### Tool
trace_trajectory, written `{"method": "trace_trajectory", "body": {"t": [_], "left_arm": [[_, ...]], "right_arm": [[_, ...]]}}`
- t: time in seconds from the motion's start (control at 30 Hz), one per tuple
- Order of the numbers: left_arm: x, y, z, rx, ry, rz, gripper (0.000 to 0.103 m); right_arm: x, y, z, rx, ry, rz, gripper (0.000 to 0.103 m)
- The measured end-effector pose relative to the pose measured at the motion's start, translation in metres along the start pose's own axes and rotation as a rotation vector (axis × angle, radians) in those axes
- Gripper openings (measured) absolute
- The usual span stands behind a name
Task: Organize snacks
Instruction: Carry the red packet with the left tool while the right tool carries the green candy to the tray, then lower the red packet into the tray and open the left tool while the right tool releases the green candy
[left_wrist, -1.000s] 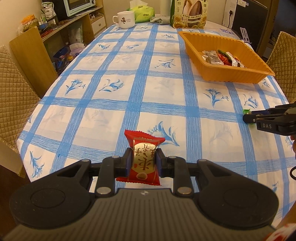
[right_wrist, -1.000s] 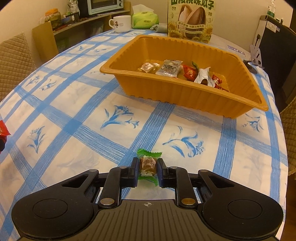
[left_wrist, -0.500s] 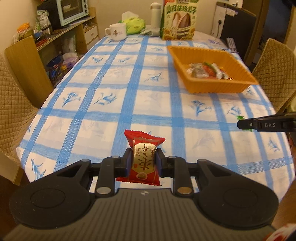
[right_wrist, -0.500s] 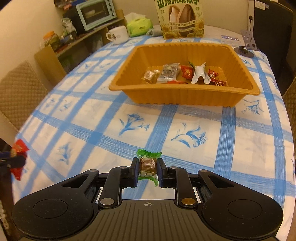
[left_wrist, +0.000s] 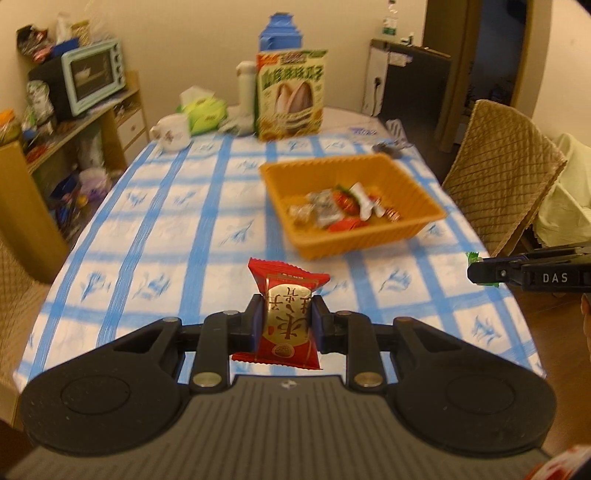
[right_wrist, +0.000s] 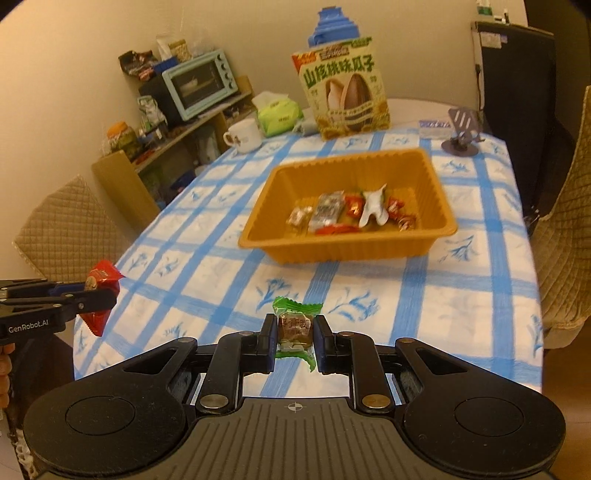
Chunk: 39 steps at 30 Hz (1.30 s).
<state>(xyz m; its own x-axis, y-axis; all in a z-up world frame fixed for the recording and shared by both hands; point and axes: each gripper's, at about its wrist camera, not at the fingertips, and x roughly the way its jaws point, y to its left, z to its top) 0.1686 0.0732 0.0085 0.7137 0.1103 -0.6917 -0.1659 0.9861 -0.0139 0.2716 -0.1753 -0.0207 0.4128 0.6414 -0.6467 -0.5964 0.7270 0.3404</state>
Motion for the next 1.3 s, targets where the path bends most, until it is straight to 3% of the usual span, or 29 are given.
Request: {"method": "trace_trajectory", "body": {"t": [0.23, 0.57, 0.9, 1.3], "left_arm": [[0.021, -0.02, 0.036, 0.033, -0.037, -0.012, 0.024], [0.072, -0.029, 0.092, 0.044, -0.067, 0.029, 0.024], [0.134, -0.039, 0.128, 0.031, -0.033, 0.037, 0.024], [0.205, -0.037, 0.146, 0.005, 0.051, 0.049, 0.024]], "right_arm": [[-0.009, -0.021, 0.029, -0.008, -0.061, -0.015, 0.021], [0.014, -0.055, 0.078, -0.021, -0.113, -0.025, 0.021], [0.057, -0.087, 0.124, -0.018, -0.139, -0.029, 0.021], [0.111, -0.115, 0.148, 0.014, -0.084, -0.028, 0.021]]}}
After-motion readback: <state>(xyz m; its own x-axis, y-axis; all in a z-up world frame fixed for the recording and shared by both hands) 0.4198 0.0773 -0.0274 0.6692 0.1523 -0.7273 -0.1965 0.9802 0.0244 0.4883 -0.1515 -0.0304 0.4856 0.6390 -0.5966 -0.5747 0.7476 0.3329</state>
